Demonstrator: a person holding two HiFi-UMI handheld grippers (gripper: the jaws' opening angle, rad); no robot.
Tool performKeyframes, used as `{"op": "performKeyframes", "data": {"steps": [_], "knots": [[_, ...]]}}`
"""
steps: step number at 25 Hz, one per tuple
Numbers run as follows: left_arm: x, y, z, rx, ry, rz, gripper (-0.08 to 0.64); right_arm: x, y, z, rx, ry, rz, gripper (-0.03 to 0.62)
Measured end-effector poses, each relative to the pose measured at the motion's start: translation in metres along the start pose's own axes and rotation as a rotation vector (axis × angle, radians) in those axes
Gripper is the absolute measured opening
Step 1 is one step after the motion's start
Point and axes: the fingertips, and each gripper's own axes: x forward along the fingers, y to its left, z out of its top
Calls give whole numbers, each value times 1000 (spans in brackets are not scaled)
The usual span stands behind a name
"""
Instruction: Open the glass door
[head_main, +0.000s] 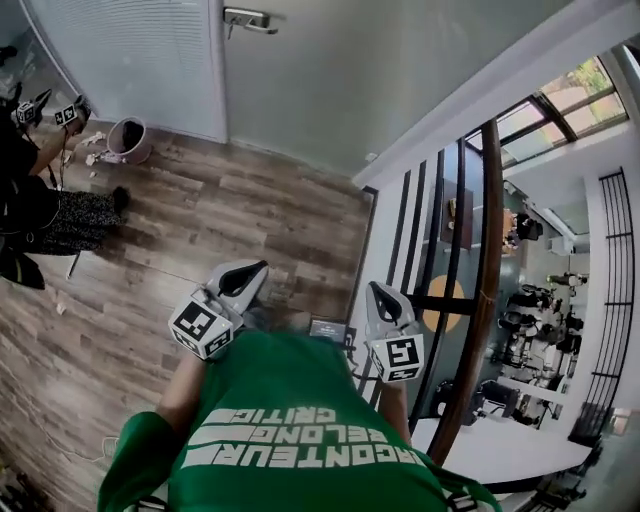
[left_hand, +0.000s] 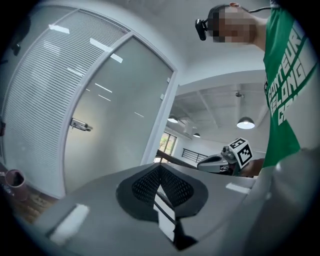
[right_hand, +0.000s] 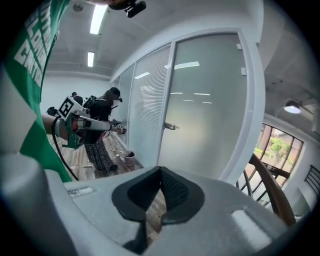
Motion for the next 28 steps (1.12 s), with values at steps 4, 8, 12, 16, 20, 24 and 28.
{"op": "performKeyframes", "data": {"steps": [4,8,12,16,20,24,28], "knots": [[-7,26,-2,-41,-21,87,17,36,8,5,-36,25,100,-6],[-1,45,-2,-73,-24,134,17,79,0,21,-42,5,167,-6],[13,74,7,-83,-76,185,17,133,-9,38,-65,-20,238,-6],[37,124,25,-82,-110,267,17,193,-26,68,-120,-61,294,-6],[73,162,61,-36,-127,280,17,252,-69,108,-150,-95,301,-6],[98,196,88,-2,-116,324,17,297,-111,133,-180,-105,313,-6],[115,222,92,-36,-105,396,17,337,-146,135,-185,-84,337,-6]]}}
